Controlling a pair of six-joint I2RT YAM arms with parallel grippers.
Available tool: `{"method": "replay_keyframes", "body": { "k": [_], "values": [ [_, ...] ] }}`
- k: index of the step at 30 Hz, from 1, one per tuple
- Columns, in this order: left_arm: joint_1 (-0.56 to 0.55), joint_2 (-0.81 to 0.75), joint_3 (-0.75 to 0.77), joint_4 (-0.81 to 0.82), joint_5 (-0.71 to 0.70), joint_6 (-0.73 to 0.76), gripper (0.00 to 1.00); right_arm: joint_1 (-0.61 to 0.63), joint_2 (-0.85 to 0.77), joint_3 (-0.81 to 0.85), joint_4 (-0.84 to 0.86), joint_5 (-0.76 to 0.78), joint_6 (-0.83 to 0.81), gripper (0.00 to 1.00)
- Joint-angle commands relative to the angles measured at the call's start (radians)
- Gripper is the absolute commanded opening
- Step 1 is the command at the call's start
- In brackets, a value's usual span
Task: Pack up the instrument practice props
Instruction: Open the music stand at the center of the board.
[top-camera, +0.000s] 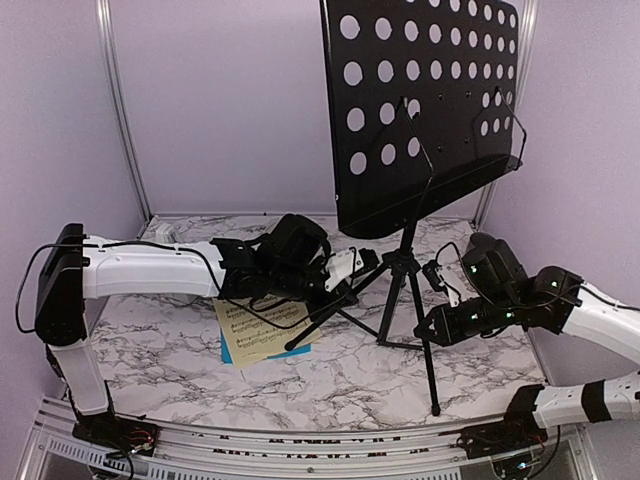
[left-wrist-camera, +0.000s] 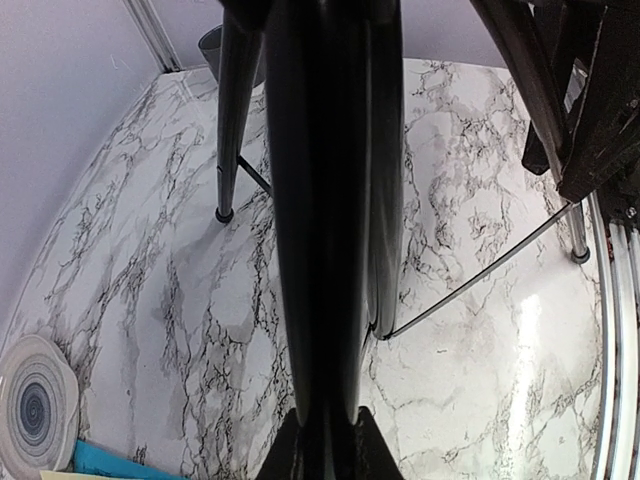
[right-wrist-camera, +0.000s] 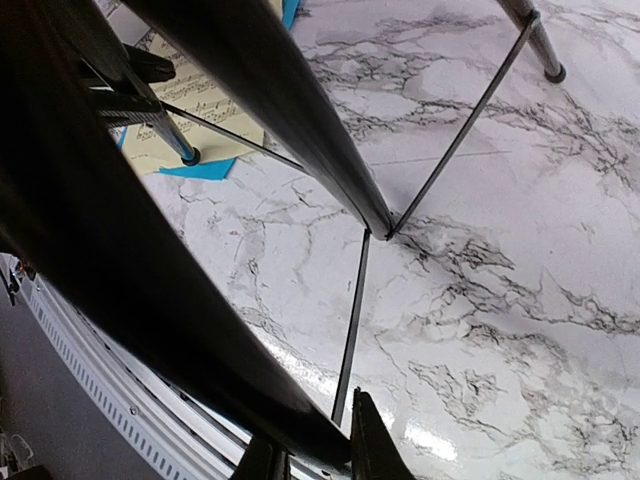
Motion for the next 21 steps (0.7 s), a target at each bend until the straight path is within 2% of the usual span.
{"method": "replay_keyframes", "body": {
  "k": [1, 12, 13, 14, 15, 18, 21],
  "values": [
    [0.025, 0.024, -0.073, -0.337, -0.065, 0.044, 0.00, -0.047, 0.001, 0.004, -0.211, 0.168, 0.248, 0.02],
    [0.025, 0.022, -0.068, -0.247, -0.017, -0.016, 0.00, -0.046, -0.077, -0.056, -0.050, 0.131, 0.227, 0.11],
    [0.024, 0.016, -0.073, -0.228, -0.018, -0.026, 0.00, -0.047, -0.088, -0.065, -0.026, 0.135, 0.225, 0.15],
    [0.025, 0.010, -0.078, -0.205, -0.011, -0.037, 0.00, -0.046, -0.101, -0.073, -0.001, 0.134, 0.223, 0.26],
    [0.025, 0.004, -0.085, -0.184, -0.002, -0.048, 0.04, -0.047, -0.117, -0.085, 0.030, 0.132, 0.216, 0.30],
    [0.025, -0.013, -0.104, -0.126, 0.016, -0.071, 0.22, -0.047, -0.175, -0.128, 0.126, 0.121, 0.194, 0.34],
    [0.025, -0.020, -0.110, -0.093, 0.025, -0.087, 0.30, -0.047, -0.220, -0.132, 0.168, 0.117, 0.159, 0.40]
  ]
}}
